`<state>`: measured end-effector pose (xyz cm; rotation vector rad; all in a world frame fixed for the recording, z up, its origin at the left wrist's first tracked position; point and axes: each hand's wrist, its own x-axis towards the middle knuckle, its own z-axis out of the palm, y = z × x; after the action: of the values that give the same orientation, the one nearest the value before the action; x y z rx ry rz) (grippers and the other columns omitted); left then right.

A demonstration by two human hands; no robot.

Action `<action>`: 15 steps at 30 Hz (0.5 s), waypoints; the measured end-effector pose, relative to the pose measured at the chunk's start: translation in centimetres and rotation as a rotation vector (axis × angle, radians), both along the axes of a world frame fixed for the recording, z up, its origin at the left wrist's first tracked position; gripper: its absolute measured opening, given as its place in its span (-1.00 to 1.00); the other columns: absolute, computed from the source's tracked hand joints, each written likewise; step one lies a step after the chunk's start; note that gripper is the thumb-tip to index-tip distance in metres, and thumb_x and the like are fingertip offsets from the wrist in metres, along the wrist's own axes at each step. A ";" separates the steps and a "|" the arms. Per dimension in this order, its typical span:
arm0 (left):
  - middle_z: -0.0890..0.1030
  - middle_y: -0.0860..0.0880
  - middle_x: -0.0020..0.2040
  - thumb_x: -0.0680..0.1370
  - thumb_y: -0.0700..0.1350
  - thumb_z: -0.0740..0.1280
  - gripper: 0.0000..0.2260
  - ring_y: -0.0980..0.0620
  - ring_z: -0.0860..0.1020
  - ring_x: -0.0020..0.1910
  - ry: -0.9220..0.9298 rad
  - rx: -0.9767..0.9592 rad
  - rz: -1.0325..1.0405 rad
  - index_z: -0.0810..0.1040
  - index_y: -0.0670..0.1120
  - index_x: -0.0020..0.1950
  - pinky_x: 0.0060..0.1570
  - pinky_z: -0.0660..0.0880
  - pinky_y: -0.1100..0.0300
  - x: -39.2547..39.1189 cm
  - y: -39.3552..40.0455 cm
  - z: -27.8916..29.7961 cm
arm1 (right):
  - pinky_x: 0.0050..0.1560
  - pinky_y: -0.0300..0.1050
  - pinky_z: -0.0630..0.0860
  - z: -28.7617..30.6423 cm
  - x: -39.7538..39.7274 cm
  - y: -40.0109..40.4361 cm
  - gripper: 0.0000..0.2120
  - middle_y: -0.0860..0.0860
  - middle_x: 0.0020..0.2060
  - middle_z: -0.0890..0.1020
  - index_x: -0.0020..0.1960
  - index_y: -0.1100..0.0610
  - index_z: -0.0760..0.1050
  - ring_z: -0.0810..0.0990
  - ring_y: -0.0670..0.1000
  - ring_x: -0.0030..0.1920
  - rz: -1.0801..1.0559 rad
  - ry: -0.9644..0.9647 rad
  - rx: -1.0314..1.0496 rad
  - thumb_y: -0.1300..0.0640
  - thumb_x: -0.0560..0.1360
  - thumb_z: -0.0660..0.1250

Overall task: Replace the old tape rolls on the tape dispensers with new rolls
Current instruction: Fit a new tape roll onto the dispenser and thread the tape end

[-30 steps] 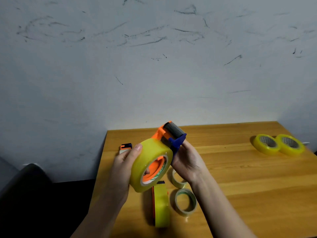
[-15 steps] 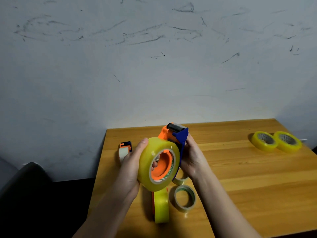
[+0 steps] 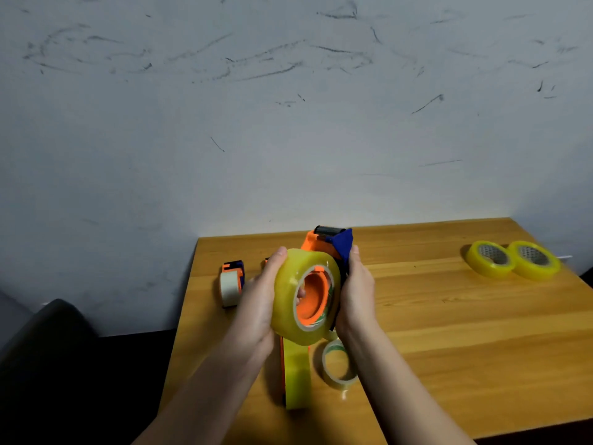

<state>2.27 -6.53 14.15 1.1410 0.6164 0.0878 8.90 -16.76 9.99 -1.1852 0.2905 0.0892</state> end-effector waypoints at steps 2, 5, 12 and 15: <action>0.56 -0.10 -0.52 0.49 0.16 0.32 -0.55 0.03 0.52 -0.54 0.011 0.016 -0.011 0.59 -0.16 -0.42 -0.34 0.47 0.20 0.2 -0.1 0.1 | -0.18 -0.20 0.52 -0.2 -0.3 0.0 -0.58 0.06 -0.21 0.67 -0.09 0.14 0.60 0.60 -0.01 -0.21 0.031 -0.010 0.021 -0.06 0.65 0.07; 0.57 -0.10 -0.50 0.50 0.17 0.31 -0.55 0.03 0.53 -0.53 0.022 0.034 -0.013 0.60 -0.16 -0.39 -0.31 0.49 0.19 0.4 -0.1 0.2 | -0.20 -0.27 0.57 -0.2 -0.7 -0.5 -0.49 0.06 -0.13 0.69 0.07 0.20 0.58 0.65 -0.05 -0.19 0.121 0.019 0.075 -0.12 0.65 -0.01; 0.59 -0.06 -0.52 0.52 0.16 0.28 -0.58 0.07 0.55 -0.55 0.038 0.118 -0.002 0.59 -0.20 -0.24 -0.45 0.46 0.31 0.2 -0.6 -0.4 | 0.31 0.12 0.33 0.4 0.3 -3.4 -0.21 0.16 0.13 0.65 0.22 0.22 0.55 0.55 0.13 0.23 0.393 0.175 0.094 -0.35 0.57 -0.18; 0.60 -0.07 -0.51 0.52 0.14 0.28 -0.59 0.07 0.56 -0.55 0.032 0.128 -0.023 0.61 -0.22 -0.19 -0.49 0.47 0.34 0.0 -0.9 -0.5 | 0.30 0.11 0.36 0.2 0.8 -3.9 -0.19 0.18 0.12 0.64 0.20 0.23 0.56 0.54 0.15 0.24 0.430 0.190 0.043 -0.38 0.55 -0.16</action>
<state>2.27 -7.38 13.64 1.2752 0.6330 0.0909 9.68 -20.70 10.24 -1.1825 0.1946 0.5836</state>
